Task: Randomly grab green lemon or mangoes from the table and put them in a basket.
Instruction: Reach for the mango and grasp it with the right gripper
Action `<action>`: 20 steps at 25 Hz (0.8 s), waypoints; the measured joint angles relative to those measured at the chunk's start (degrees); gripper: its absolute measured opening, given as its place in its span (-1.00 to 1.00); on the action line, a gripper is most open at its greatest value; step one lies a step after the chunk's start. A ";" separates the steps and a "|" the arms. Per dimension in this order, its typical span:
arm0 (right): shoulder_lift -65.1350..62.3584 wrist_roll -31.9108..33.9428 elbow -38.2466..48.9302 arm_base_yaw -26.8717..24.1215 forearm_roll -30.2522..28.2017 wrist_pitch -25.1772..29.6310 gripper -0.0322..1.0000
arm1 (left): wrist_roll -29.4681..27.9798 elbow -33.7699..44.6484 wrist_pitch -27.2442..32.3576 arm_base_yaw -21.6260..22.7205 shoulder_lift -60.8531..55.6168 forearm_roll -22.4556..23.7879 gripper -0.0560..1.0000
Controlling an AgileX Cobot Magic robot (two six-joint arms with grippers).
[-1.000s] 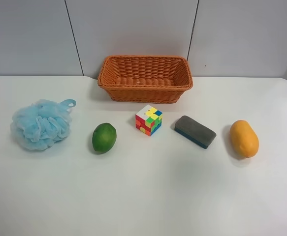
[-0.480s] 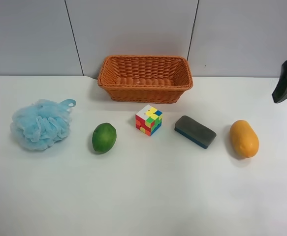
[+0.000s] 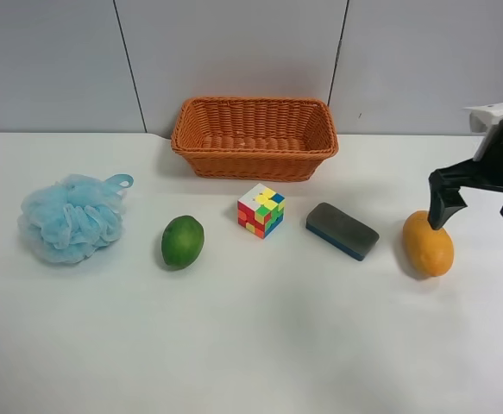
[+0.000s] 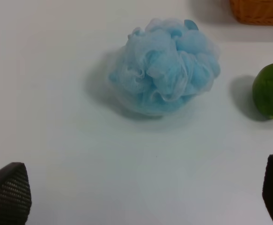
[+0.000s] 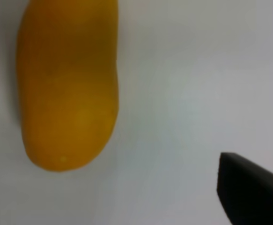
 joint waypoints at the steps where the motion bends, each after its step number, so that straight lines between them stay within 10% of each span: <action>1: 1.04 -0.10 0.00 0.00 0.00 -0.82 0.98 | 0.00 0.00 0.00 0.00 0.00 0.00 0.99; 20: 15.12 -1.03 -0.02 0.00 0.00 -11.36 0.98 | 0.00 0.00 0.00 0.00 0.00 0.00 0.99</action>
